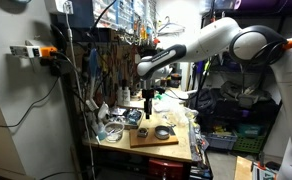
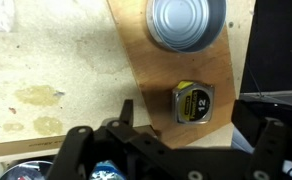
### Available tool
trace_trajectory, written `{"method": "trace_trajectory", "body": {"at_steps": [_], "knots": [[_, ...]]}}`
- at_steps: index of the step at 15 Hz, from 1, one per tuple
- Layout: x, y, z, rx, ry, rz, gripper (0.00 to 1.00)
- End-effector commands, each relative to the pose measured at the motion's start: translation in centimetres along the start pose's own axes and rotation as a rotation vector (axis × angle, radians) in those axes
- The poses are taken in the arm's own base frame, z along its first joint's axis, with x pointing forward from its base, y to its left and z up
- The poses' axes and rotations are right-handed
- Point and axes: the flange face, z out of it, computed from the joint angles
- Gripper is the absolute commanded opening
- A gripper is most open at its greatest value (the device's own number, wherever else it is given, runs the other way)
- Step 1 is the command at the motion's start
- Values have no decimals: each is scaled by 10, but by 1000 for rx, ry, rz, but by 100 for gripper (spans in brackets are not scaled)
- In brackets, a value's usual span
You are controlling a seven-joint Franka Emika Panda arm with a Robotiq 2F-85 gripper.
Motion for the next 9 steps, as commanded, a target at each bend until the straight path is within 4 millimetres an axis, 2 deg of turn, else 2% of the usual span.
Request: {"method": "trace_trajectory", "body": {"at_steps": [1, 5, 9], "knots": [[-40, -34, -20, -142, -17, 29, 100], [-83, -65, -40, -261, -13, 87, 100], [-132, -86, -57, -345, 44, 198, 100]]}}
